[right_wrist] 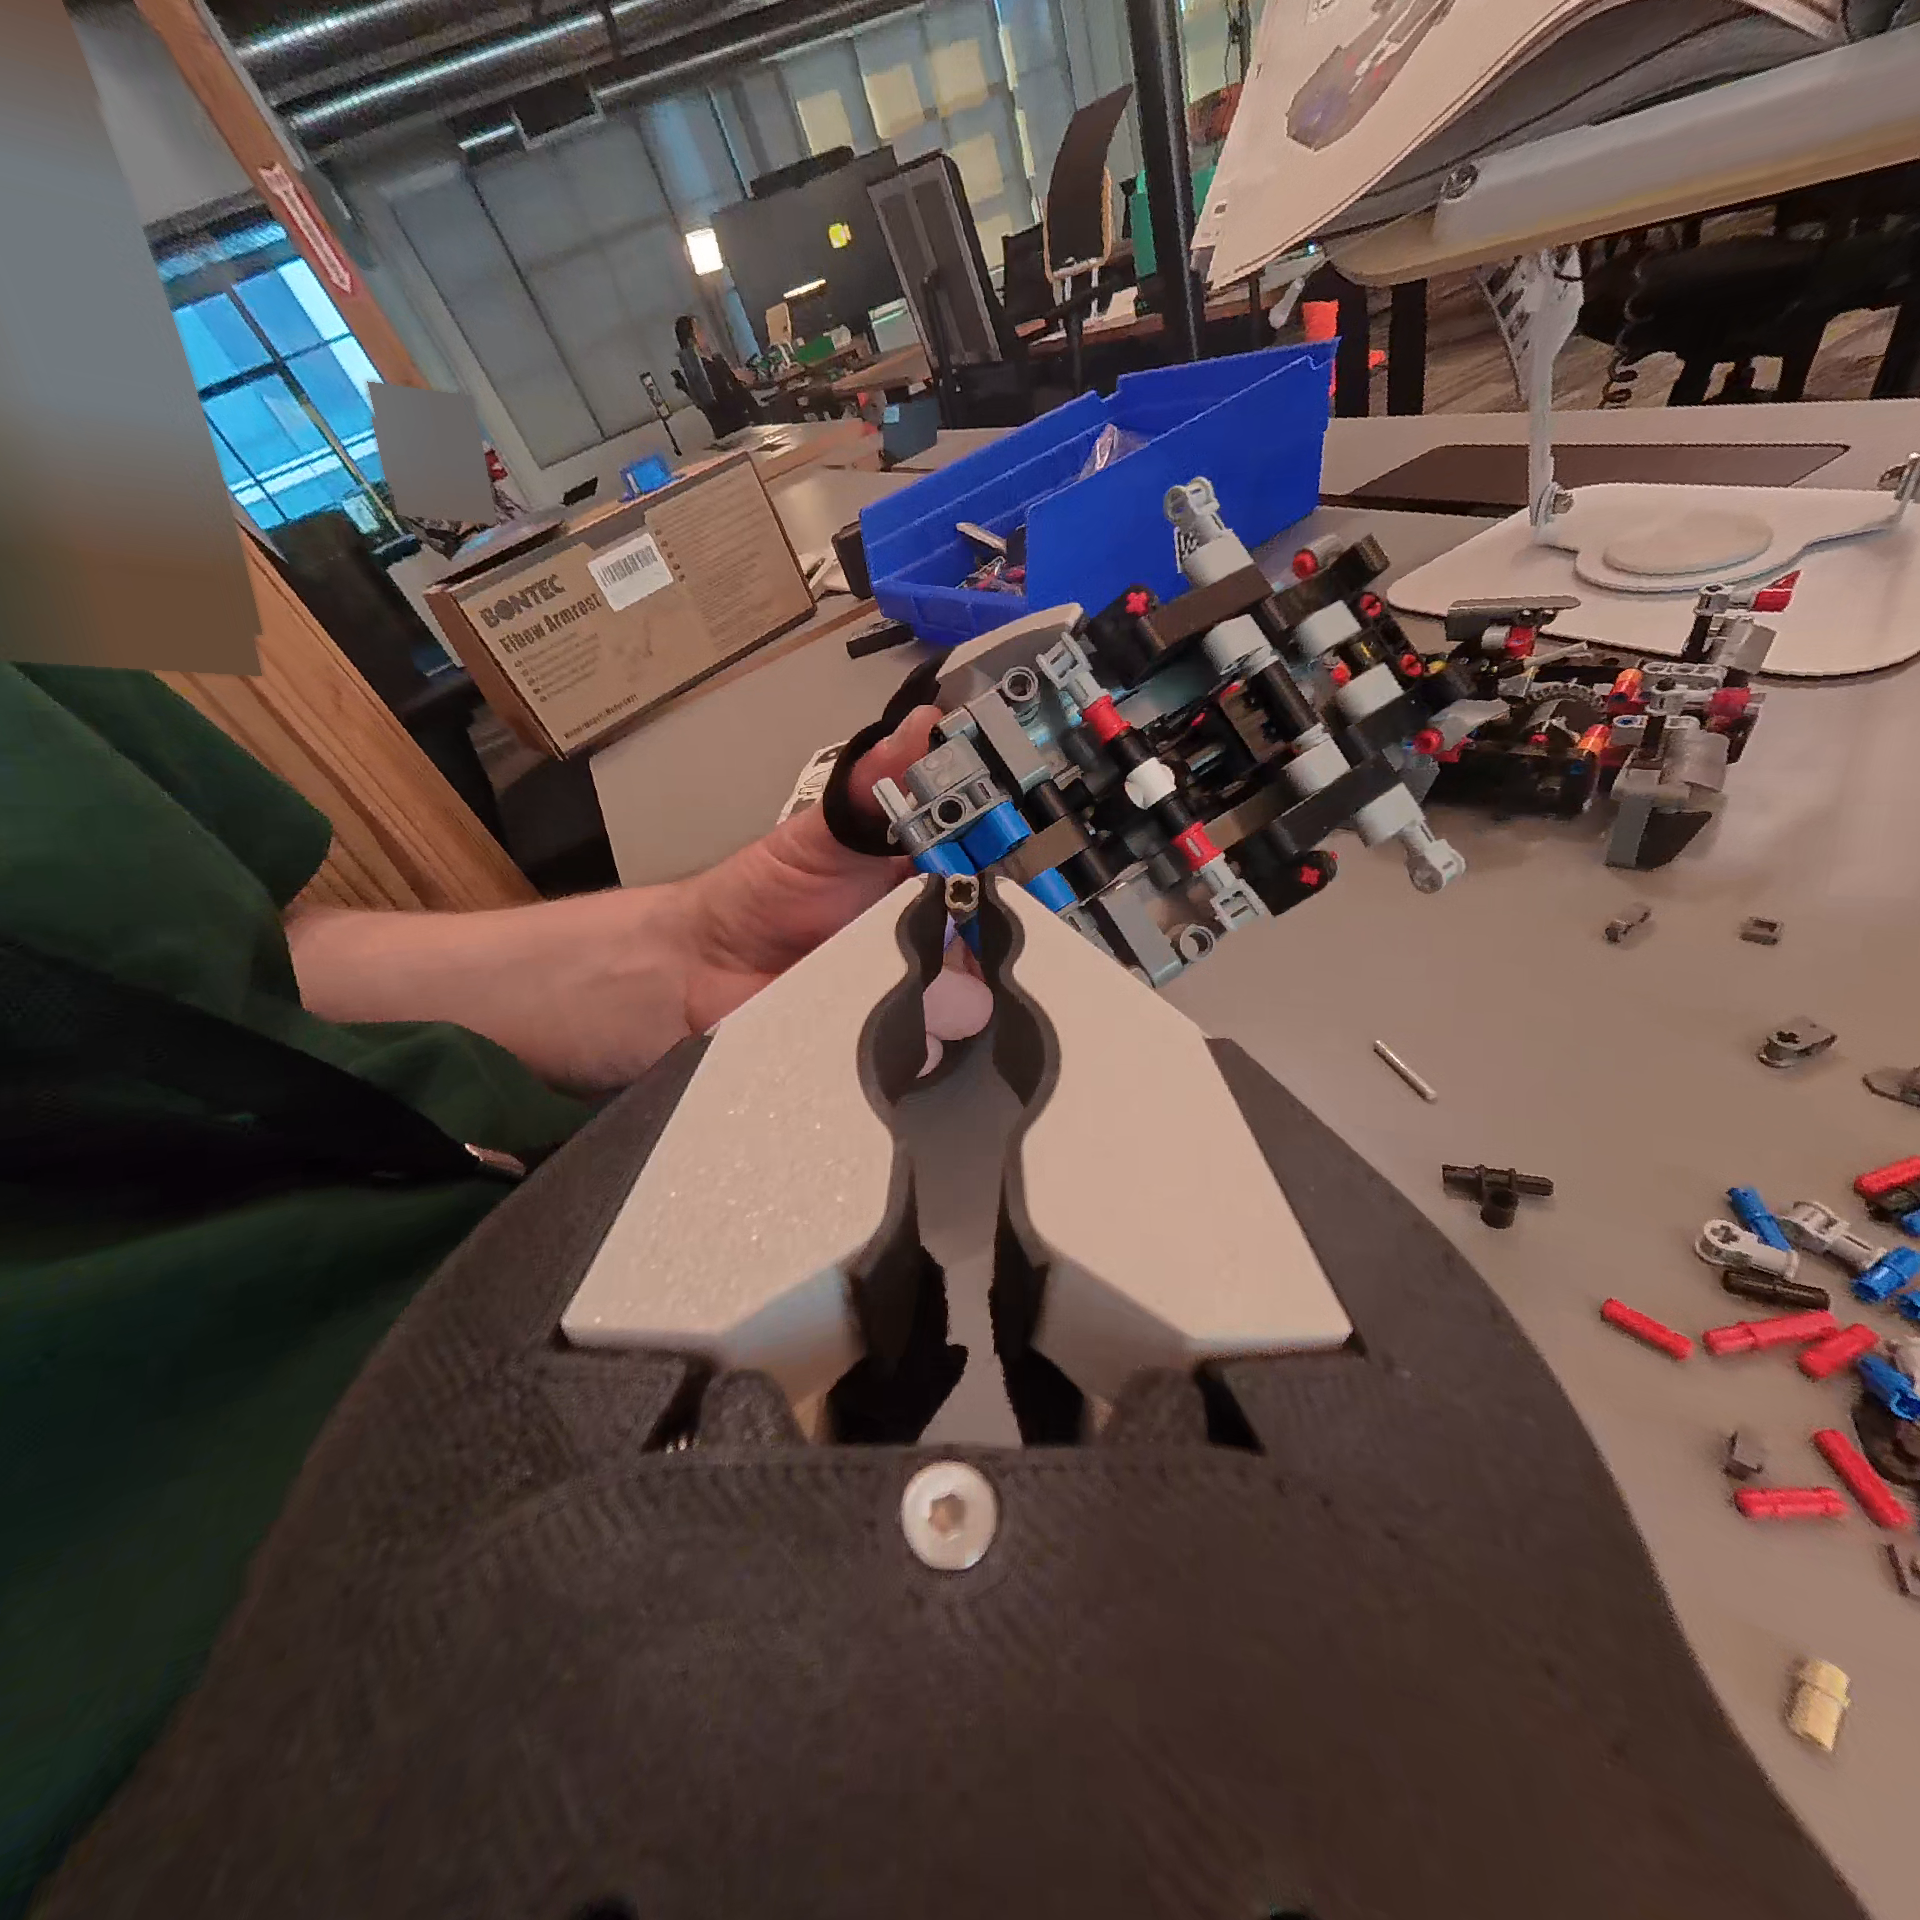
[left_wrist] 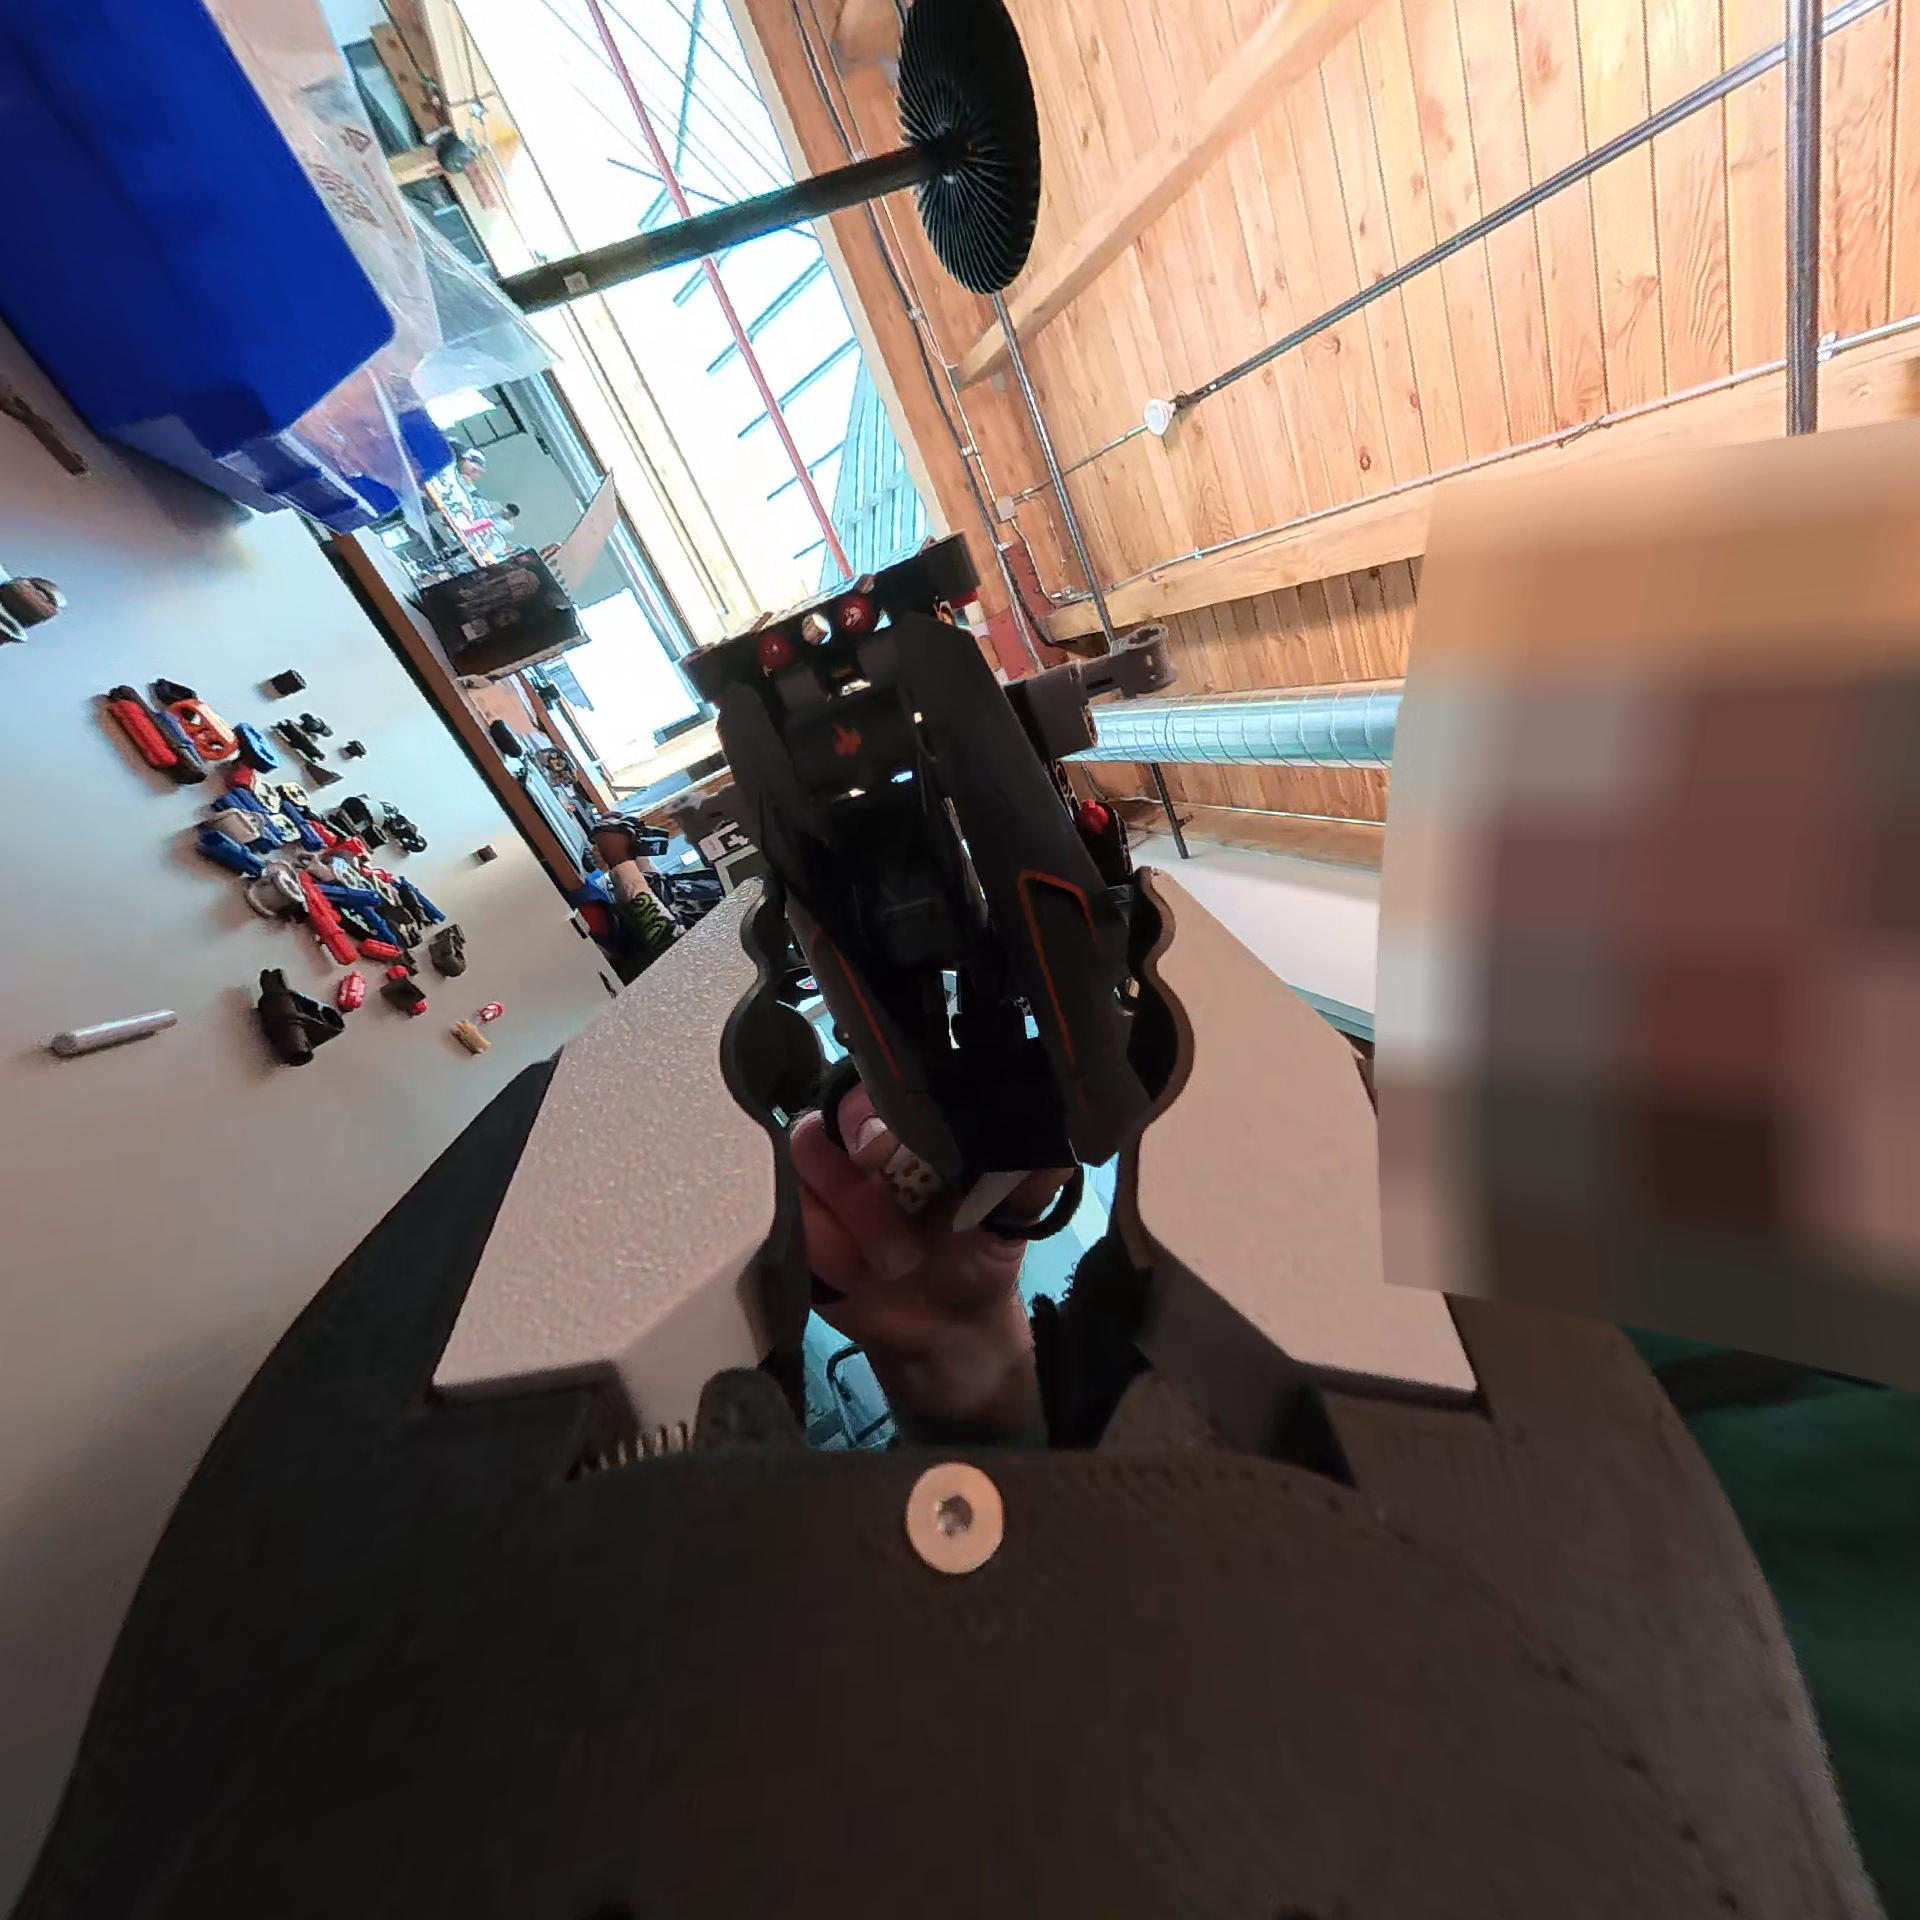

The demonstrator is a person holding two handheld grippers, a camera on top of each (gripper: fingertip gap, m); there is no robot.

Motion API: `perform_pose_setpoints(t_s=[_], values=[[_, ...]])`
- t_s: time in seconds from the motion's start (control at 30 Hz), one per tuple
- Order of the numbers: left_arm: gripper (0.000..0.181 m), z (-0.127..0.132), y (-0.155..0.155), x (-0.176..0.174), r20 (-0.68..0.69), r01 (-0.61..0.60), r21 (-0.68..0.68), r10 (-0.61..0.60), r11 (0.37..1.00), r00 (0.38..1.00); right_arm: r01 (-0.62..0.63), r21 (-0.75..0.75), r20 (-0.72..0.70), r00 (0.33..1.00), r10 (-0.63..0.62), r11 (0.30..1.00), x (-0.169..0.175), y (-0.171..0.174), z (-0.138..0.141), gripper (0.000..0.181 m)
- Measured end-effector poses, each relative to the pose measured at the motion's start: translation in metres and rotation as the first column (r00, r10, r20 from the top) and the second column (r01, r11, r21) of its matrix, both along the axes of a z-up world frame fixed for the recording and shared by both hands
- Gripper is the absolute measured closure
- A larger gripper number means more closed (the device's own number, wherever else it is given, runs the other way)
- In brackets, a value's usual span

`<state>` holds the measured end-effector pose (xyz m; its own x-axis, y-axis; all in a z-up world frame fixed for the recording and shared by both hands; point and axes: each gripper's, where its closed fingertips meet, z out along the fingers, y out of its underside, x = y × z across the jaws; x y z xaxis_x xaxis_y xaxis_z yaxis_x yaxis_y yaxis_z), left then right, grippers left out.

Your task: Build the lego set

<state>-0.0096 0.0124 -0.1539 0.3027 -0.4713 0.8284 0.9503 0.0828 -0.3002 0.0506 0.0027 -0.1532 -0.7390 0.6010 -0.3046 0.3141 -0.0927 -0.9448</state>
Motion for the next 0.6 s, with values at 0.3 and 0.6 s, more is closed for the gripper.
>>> perform_pose_setpoints(t_s=[0.3,0.6], values=[[0.115,-0.010,0.009,-0.004,0.035,0.032,-0.047,-0.030,0.998,0.999,0.007,-0.081,0.021,1.000,-0.005,0.997,-0.004,0.014,0.011,0.178],[0.119,-0.018,0.012,-0.009,0.072,0.051,-0.088,-0.044,0.995,0.996,0.019,-0.077,0.037,0.999,-0.017,0.997,-0.011,0.023,0.013,0.178]])
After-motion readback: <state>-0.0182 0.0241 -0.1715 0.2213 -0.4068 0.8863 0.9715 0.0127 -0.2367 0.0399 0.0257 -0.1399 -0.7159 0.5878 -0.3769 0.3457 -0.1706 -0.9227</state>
